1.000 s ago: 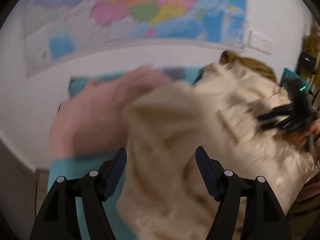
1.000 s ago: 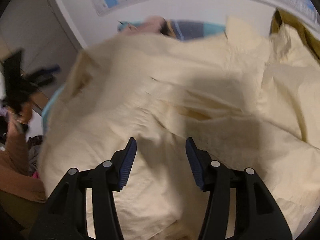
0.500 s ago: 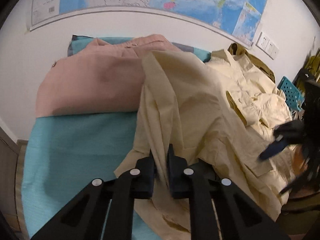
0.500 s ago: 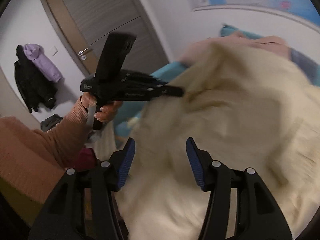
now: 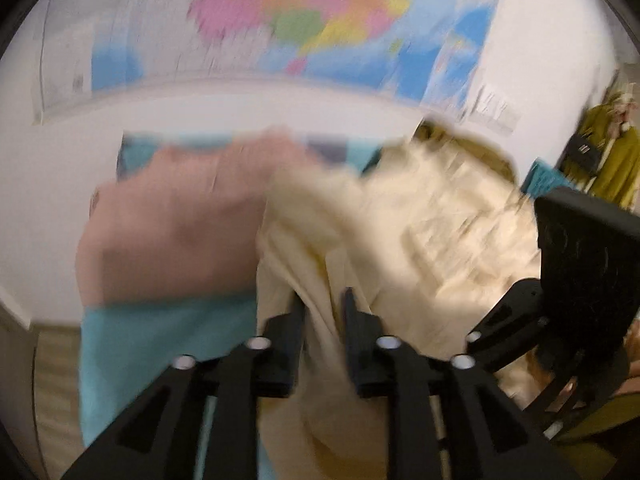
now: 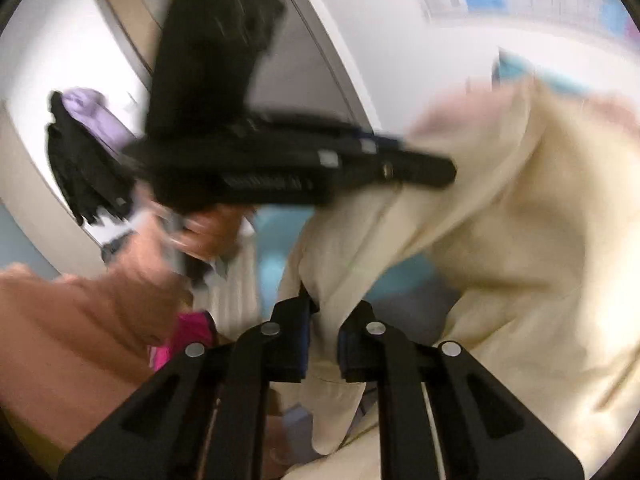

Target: Fold large clothes

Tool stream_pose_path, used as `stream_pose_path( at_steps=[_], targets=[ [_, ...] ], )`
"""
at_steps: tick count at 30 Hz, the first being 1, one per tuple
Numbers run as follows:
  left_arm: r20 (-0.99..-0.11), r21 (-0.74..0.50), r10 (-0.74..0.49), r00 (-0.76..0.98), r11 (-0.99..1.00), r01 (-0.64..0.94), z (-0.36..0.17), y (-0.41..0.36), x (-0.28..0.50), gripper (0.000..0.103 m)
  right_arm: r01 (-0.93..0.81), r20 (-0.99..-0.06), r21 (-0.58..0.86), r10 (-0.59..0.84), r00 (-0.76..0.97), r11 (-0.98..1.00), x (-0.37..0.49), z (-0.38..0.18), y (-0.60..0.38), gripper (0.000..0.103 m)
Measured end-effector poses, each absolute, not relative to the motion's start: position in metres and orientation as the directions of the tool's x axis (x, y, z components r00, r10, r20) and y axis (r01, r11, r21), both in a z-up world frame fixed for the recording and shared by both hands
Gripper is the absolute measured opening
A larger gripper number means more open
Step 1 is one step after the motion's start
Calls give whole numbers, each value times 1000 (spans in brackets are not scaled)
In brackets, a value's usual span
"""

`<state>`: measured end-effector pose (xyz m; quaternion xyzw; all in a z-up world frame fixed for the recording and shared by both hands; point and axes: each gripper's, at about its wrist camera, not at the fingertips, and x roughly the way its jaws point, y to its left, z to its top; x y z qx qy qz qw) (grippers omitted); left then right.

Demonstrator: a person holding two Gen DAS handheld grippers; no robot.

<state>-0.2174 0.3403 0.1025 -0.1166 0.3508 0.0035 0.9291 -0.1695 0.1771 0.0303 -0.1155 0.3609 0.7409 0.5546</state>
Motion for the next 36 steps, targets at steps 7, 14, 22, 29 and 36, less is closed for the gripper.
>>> stream_pose_path(
  at_steps=[7, 14, 22, 29, 36],
  targets=[
    [-404, -175, -97, 909, 984, 27, 185, 306, -224, 85, -973, -503, 231, 857, -109, 12, -107, 138, 51, 10],
    [-565, -99, -122, 816, 992, 80, 129, 250, -168, 85, -911, -703, -7, 645, 298, 412, -33, 117, -69, 11],
    [-809, -70, -108, 579, 994, 87, 15, 205, -106, 69, -758, -815, 78, 479, 326, 647, 20, 6, -130, 52],
    [-749, -98, -127, 650, 992, 81, 39, 212, -115, 69, -699, -652, 297, 673, 349, 651, -10, 18, -202, 76],
    [-741, -30, -135, 658, 985, 168, 48, 176, -85, 69, -640, -704, 362, 648, 289, 678, -11, -30, -190, 71]
  ],
)
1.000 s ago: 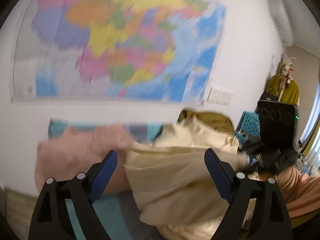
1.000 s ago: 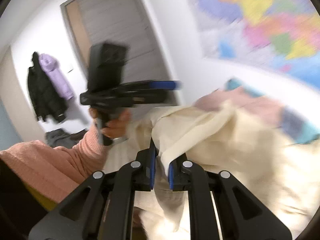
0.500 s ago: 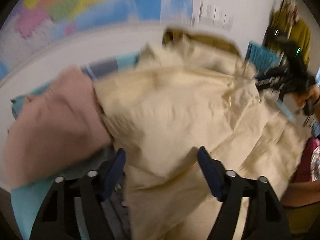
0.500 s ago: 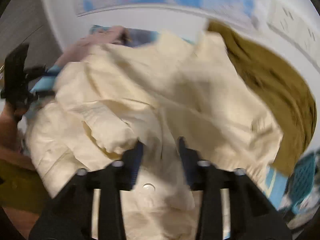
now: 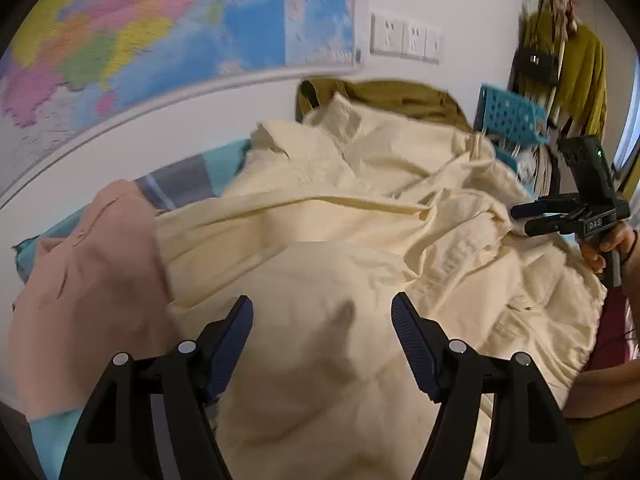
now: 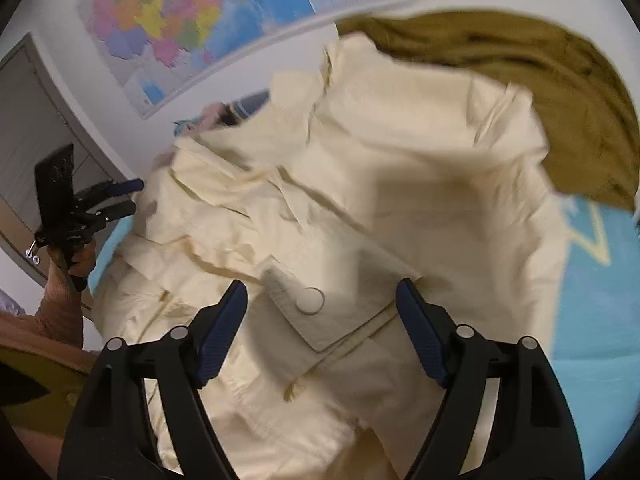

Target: Fold large clothes

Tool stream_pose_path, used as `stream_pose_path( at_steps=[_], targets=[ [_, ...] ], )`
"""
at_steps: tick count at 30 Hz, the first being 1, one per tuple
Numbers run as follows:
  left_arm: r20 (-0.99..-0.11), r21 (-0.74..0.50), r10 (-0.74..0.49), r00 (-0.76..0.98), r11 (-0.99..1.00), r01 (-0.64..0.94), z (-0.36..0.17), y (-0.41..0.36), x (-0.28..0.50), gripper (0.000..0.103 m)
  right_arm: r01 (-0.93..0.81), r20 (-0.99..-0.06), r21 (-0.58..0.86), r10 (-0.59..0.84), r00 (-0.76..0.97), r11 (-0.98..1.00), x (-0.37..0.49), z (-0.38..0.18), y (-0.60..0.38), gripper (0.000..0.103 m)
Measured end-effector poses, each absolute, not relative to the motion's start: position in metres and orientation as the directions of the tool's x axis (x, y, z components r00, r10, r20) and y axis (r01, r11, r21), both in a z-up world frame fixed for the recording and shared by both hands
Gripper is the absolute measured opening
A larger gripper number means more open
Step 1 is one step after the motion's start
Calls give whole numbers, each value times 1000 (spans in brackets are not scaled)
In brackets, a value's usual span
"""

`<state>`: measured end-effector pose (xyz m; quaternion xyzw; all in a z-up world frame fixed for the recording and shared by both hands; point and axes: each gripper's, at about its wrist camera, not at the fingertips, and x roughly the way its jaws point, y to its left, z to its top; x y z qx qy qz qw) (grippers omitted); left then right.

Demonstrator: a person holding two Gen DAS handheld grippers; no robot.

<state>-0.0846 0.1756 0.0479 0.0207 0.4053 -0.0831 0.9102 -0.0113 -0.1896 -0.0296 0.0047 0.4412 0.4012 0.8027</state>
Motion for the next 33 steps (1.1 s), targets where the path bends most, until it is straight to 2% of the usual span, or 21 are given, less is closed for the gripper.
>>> stream_pose_path(
  at_steps=[1, 2, 3, 4, 5, 8, 10, 11, 12, 13, 14, 19, 20, 21, 23, 24, 26, 29, 33],
  targets=[
    [-755, -36, -136, 642, 985, 167, 40, 174, -75, 69, -631, -718, 353, 632, 291, 691, -8, -36, -185, 66],
    [-760, -45, -138, 635, 986, 161, 35, 175, -68, 69, -627, -720, 360, 633, 284, 691, -8, -39, -184, 49],
    [-768, -62, -142, 624, 987, 149, 29, 177, -62, 69, -630, -718, 369, 640, 274, 684, -8, -41, -181, 11],
    [-777, -84, -152, 611, 987, 139, 24, 179, -58, 69, -639, -721, 344, 629, 289, 688, -9, -39, -179, 13],
    [-780, -98, -158, 606, 987, 131, 22, 182, -56, 69, -648, -720, 310, 617, 318, 695, -12, -33, -178, 1],
    [-774, -111, -159, 612, 987, 116, 24, 186, -55, 68, -660, -667, 259, 624, 406, 706, -16, -3, -185, 1],
    [-771, -87, -133, 623, 991, 103, 26, 185, -54, 68, -641, -629, 248, 623, 464, 727, -12, 17, -197, 4],
    [-771, -88, -130, 624, 991, 98, 27, 185, -54, 68, -635, -627, 254, 624, 466, 730, -10, 19, -200, 13],
    [-770, -91, -131, 624, 991, 95, 27, 184, -53, 68, -634, -632, 272, 631, 450, 724, -6, 19, -201, 36],
    [-769, -89, -128, 626, 992, 93, 27, 184, -52, 68, -627, -644, 291, 632, 430, 723, -3, 13, -201, 49],
    [-769, -86, -125, 626, 992, 92, 25, 183, -51, 68, -612, -665, 303, 622, 412, 730, 0, 4, -201, 70],
    [-791, -85, -113, 602, 994, 75, 17, 186, -44, 67, -587, -738, 352, 602, 306, 730, 6, -46, -190, 72],
    [-793, -85, -112, 598, 994, 74, 15, 187, -42, 67, -586, -742, 354, 601, 298, 729, 6, -52, -188, 68],
    [-798, -83, -107, 593, 994, 68, 12, 187, -41, 67, -592, -743, 353, 601, 293, 725, 6, -54, -187, 53],
    [-803, -82, -101, 587, 995, 59, 9, 187, -40, 67, -608, -730, 360, 620, 289, 707, 5, -52, -187, 31],
    [-804, -83, -101, 586, 995, 58, 8, 187, -40, 67, -613, -722, 347, 620, 308, 709, 3, -46, -188, 2],
    [-801, -104, -116, 587, 993, 55, 11, 190, -42, 66, -612, -717, 283, 586, 377, 739, -2, -33, -191, 2],
    [-760, -178, -183, 623, 981, 72, 27, 195, -47, 66, -609, -648, 269, 608, 458, 746, -7, 0, -205, 2],
    [-763, -177, -191, 618, 980, 85, 32, 192, -39, 65, -625, -595, 211, 606, 528, 751, -6, 30, -206, 2]
  ],
)
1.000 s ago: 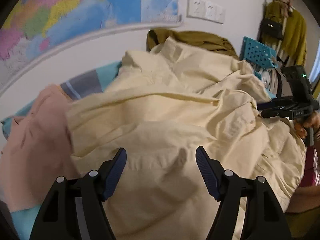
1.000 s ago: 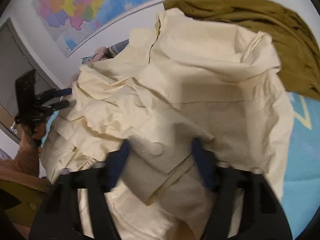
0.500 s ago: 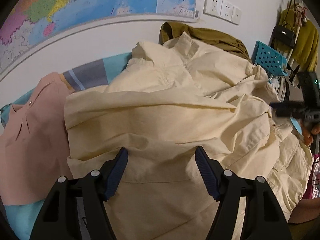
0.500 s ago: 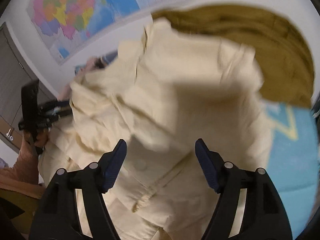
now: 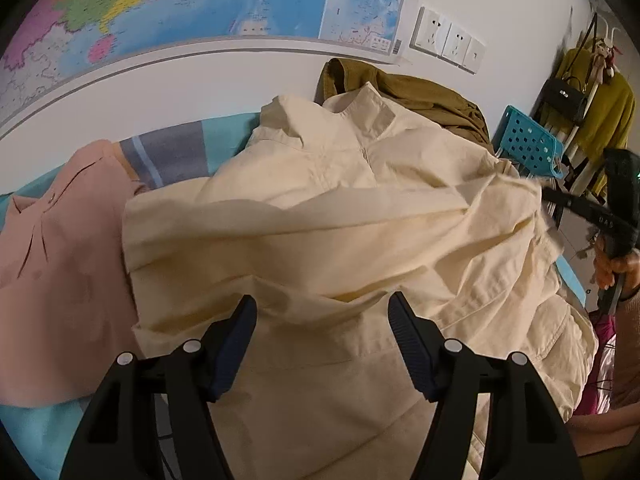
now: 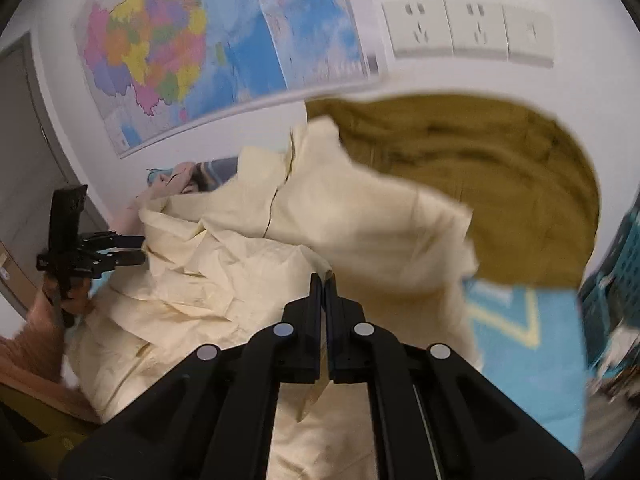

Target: Fold large clothes

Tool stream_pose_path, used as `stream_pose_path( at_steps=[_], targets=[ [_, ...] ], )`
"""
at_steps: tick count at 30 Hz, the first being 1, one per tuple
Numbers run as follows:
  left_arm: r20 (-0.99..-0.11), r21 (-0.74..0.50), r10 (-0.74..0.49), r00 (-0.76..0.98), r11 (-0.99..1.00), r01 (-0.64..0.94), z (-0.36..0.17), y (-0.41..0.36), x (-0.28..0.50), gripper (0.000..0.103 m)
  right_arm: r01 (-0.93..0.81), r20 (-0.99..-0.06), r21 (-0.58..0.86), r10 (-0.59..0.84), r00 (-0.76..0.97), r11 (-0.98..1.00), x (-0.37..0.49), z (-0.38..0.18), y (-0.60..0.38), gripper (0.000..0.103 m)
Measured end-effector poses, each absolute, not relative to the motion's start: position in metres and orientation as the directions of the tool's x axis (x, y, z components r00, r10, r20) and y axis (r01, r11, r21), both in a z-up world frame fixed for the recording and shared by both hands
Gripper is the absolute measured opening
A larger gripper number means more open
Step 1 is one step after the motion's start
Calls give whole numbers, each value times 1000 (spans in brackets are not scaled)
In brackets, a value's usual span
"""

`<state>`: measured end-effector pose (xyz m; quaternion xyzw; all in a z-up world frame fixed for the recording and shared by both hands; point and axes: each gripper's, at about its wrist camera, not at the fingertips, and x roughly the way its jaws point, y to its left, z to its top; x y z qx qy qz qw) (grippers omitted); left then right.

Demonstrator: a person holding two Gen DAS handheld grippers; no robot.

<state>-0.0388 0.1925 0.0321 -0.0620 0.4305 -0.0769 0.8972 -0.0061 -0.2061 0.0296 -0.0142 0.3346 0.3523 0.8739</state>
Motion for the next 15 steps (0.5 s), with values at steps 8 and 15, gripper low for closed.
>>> stream_pose_path(
  at_steps=[8, 15],
  targets=[
    [-861, -130, -120, 495, 991, 15, -5, 194, -6, 63, -542, -737, 205, 493, 462, 815, 39, -26, -185, 12],
    [-819, -107, -105, 565, 994, 30, 20, 192, -27, 65, -595, -637, 197, 563, 526, 779, 8, 8, -190, 29]
  ],
)
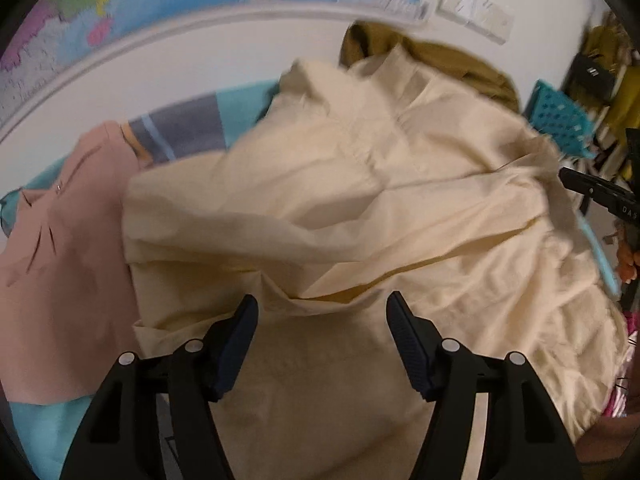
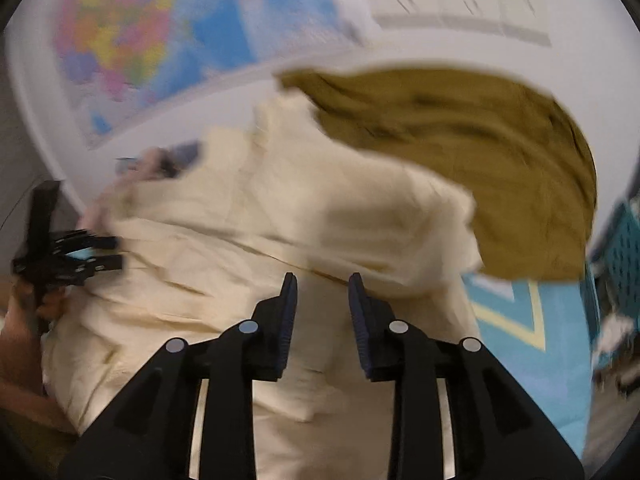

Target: Fold large clothes

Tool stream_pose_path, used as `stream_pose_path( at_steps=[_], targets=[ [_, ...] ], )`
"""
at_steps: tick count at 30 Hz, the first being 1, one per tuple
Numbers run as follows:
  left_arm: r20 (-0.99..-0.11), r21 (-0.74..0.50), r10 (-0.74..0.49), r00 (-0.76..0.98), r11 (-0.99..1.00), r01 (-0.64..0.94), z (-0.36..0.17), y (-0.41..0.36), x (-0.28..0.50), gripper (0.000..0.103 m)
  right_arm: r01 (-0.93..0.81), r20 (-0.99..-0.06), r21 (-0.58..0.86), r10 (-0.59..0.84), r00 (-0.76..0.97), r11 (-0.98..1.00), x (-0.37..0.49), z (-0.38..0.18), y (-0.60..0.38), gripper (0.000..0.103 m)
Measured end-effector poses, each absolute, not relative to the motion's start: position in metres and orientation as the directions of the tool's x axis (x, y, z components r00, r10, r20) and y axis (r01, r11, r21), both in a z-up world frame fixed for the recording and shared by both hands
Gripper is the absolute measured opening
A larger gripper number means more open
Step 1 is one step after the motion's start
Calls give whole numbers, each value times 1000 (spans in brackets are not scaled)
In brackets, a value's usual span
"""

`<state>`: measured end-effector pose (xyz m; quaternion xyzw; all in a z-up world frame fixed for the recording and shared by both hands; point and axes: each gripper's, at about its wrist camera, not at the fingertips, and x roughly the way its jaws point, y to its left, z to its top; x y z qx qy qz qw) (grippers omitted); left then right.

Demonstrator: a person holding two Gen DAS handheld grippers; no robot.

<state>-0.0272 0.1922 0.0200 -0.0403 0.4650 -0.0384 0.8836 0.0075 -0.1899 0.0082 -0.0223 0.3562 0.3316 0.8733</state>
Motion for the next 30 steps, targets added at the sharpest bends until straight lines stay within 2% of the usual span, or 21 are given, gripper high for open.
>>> stream_pose_path(
  at_steps=[3, 6, 9, 11, 16, 18, 20, 24, 30],
  targets=[
    [-809, -94, -105, 579, 994, 49, 27, 190, -30, 65, -700, -608, 158, 627, 487, 697, -13, 23, -165, 33],
    [-826, -71, -82, 558, 997, 42, 18, 186, -19, 65, -760, -675, 117, 613, 411, 639, -11, 5, -124, 33],
    [-862, -95, -91, 499, 995, 18, -5, 190, -4, 65, -743, -749, 95, 539, 384, 662, 13, -26, -102, 32],
    [-867, -110, -100, 489, 994, 7, -10, 193, 1, 65, -715, -788, 162, 525, 321, 681, 33, -45, -99, 31],
    [-853, -51, -46, 520, 999, 4, 1, 187, -13, 65, -722, -770, 147, 536, 345, 676, 20, -30, -105, 34],
    [-843, -45, -45, 537, 999, 13, 7, 183, -22, 66, -738, -752, 129, 550, 363, 663, 11, -20, -111, 42],
    [-837, -36, -41, 546, 999, 20, 11, 177, -29, 66, -754, -729, 134, 579, 364, 643, -2, -11, -119, 45],
    [-830, -17, -39, 556, 999, 45, 12, 163, -40, 66, -776, -736, 126, 583, 344, 618, -20, -10, -124, 44],
    [-835, 24, -10, 550, 998, 55, 0, 150, -49, 66, -747, -789, 185, 550, 275, 638, -16, -43, -126, 44]
  ],
)
